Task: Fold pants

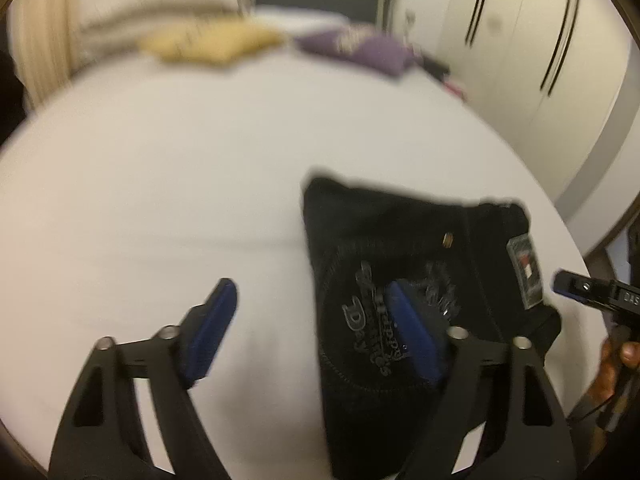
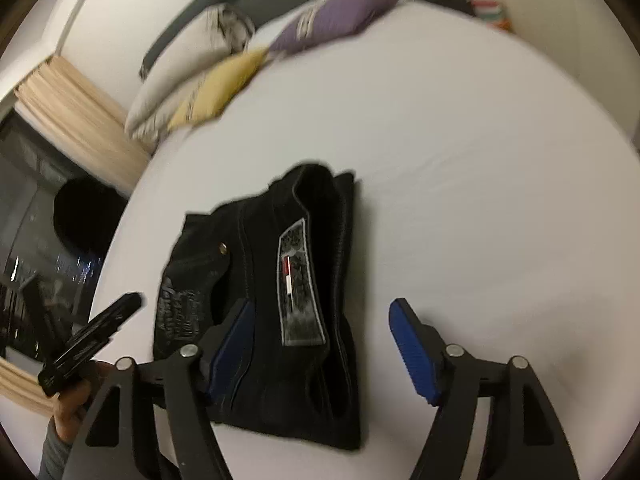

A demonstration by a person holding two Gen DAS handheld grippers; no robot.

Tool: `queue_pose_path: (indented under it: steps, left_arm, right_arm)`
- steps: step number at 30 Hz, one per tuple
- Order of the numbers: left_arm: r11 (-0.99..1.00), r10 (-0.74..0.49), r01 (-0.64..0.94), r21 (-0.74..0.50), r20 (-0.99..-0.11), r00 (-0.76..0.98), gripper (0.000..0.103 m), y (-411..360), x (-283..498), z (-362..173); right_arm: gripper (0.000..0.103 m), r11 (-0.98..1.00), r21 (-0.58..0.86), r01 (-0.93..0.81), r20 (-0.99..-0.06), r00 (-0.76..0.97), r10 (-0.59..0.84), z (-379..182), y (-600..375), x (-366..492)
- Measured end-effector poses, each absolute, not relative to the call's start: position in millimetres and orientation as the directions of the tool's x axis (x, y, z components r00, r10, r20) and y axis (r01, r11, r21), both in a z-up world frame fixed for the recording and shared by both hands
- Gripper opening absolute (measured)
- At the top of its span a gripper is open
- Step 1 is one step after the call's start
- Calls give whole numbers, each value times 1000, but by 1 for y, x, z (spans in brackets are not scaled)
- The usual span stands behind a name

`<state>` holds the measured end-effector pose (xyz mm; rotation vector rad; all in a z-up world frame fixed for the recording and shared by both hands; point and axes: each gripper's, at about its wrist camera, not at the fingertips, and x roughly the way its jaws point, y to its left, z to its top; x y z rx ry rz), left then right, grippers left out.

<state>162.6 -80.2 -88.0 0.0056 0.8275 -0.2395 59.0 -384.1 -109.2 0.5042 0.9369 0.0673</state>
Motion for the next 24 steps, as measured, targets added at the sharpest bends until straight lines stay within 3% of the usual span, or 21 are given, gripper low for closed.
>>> queue_pose_path:
  steps: [2, 5, 6, 8, 10, 12, 17, 24]
  left_arm:
    - [979, -175, 200, -39, -659, 731, 103, -78, 138, -61]
    - [989, -109, 148, 31, -538, 836, 103, -78, 100, -13]
    - [992, -70, 114, 60, -488, 870, 103, -80, 81, 9]
    - [993, 14, 35, 111, -414, 910, 103, -76, 50, 36]
    - [991, 65, -20, 133, -342, 937, 103, -73, 20, 61]
    - [990, 85, -46, 132, -304, 949, 103, -73, -5, 78]
    - [989, 103, -54, 140, -375, 921, 103, -72, -18, 93]
    - [997, 75, -52, 59, -529, 845, 103, -68, -14, 81]
  right_arm:
    - [75, 902, 397, 169, -727, 658, 197, -87, -384, 33]
    - [79, 941, 297, 163, -618, 784, 59, -38, -372, -5]
    - [88, 949, 268, 164, -583, 812, 25, -25, -366, -13]
    - [103, 967, 187, 172, -435, 897, -76, 14, -352, -45]
    - [103, 977, 127, 171, -276, 952, -131, 47, -340, -73]
    - [103, 981, 78, 175, -182, 970, -158, 72, -327, -89]
    - [103, 980, 19, 197, -65, 978, -196, 114, -308, -120]
    - [103, 975, -52, 217, -217, 950, -223, 103, -291, -111]
